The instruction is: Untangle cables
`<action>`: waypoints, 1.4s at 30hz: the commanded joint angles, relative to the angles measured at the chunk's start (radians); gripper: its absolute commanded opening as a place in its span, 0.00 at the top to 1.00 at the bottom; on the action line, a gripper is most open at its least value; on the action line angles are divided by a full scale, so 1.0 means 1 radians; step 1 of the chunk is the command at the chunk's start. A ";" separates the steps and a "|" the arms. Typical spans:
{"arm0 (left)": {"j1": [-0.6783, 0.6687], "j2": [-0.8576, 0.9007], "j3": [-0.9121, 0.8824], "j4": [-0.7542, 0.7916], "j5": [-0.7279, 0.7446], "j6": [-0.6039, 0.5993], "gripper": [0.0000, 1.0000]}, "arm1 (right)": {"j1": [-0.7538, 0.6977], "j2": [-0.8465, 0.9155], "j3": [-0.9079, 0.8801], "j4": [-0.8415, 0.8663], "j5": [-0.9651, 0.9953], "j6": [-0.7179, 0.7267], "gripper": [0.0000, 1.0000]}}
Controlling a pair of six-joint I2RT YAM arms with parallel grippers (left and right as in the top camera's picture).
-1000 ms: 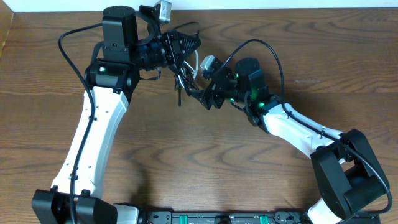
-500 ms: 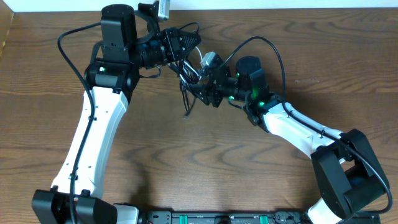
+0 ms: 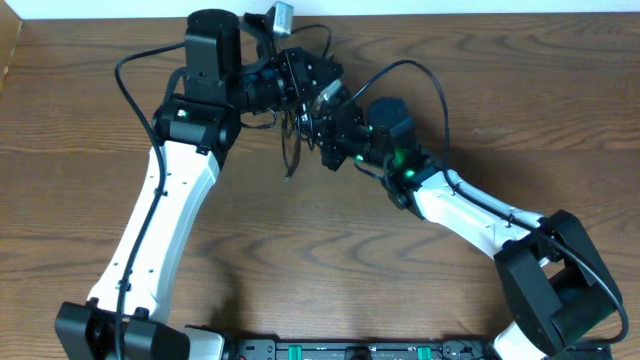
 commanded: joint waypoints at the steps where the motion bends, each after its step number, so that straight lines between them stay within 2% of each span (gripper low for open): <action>1: 0.046 -0.004 0.022 0.008 -0.087 -0.011 0.92 | -0.054 -0.003 0.020 -0.029 -0.007 0.074 0.99; 6: 0.113 -0.004 0.022 -0.011 -0.246 0.082 0.93 | -0.117 -0.043 0.020 -0.156 -0.033 0.088 0.99; 14: 0.171 -0.004 0.022 -0.181 -0.634 0.256 0.92 | -0.256 -0.200 0.021 -0.444 0.010 0.088 0.99; 19: 0.172 -0.003 0.022 -0.264 -0.803 0.330 0.93 | -0.370 -0.319 0.022 -0.586 0.023 0.088 0.99; 30: 0.173 0.102 0.020 -0.446 -0.847 0.467 0.93 | -0.499 -0.442 0.054 -0.768 0.027 0.067 0.99; 37: 0.199 0.220 0.020 -0.481 -0.981 0.470 0.93 | -0.551 -0.446 0.097 -0.898 0.109 0.050 0.99; 42: 0.231 0.244 0.020 -0.479 -1.008 0.470 0.93 | -0.576 -0.446 0.105 -0.972 0.186 0.050 0.99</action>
